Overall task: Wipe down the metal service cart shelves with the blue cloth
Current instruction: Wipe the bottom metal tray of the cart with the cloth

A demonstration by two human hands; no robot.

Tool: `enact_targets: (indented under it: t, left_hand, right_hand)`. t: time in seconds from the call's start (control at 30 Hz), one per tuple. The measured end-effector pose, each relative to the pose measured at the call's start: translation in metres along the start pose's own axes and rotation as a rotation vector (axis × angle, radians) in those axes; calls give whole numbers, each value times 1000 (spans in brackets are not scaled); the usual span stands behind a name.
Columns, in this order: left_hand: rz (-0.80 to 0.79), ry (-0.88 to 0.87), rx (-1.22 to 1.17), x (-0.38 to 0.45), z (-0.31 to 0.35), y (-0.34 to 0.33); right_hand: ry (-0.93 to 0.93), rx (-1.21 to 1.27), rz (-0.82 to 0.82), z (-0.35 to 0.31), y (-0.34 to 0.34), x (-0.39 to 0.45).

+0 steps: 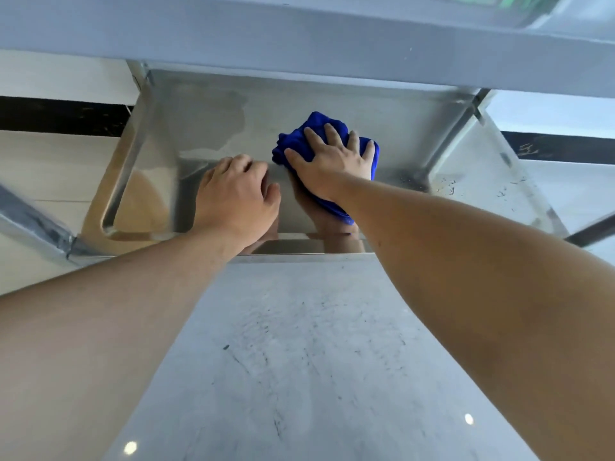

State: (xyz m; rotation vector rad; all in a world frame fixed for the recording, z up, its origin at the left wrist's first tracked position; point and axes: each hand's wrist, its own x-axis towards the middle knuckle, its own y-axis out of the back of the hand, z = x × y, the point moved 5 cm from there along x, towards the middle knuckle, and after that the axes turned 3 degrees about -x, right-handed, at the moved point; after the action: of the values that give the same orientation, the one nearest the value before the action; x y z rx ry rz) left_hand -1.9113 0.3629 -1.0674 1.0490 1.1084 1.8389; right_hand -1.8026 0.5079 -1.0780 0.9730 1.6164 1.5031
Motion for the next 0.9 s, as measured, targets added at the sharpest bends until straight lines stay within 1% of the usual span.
enact_targets:
  t: [0.23,0.43,0.57,0.63,0.67,0.8,0.9]
  left_hand:
    - [12,2,-17,-2,3,4]
    - [-23,31,38,-3,8,8]
    - [-28,83,110,4,14,9]
    - [-26,109,131,10,29,8]
    - [-26,93,121,13,41,5]
    - [-12,-70,16,20,103,-16]
    - [-31,-170,-67,23,150,-29]
  right_hand:
    - [-4,0,6,13,0,-46]
    - [22,-4,-11,34,3,-80]
    - [-1,4,-7,55,5,-89]
    - [-26,6,-1,69,7,-88]
    - [-46,7,4,77,8,-87]
    - [-139,10,8,116,8,-81]
    - [-229,14,5,152,9,-79]
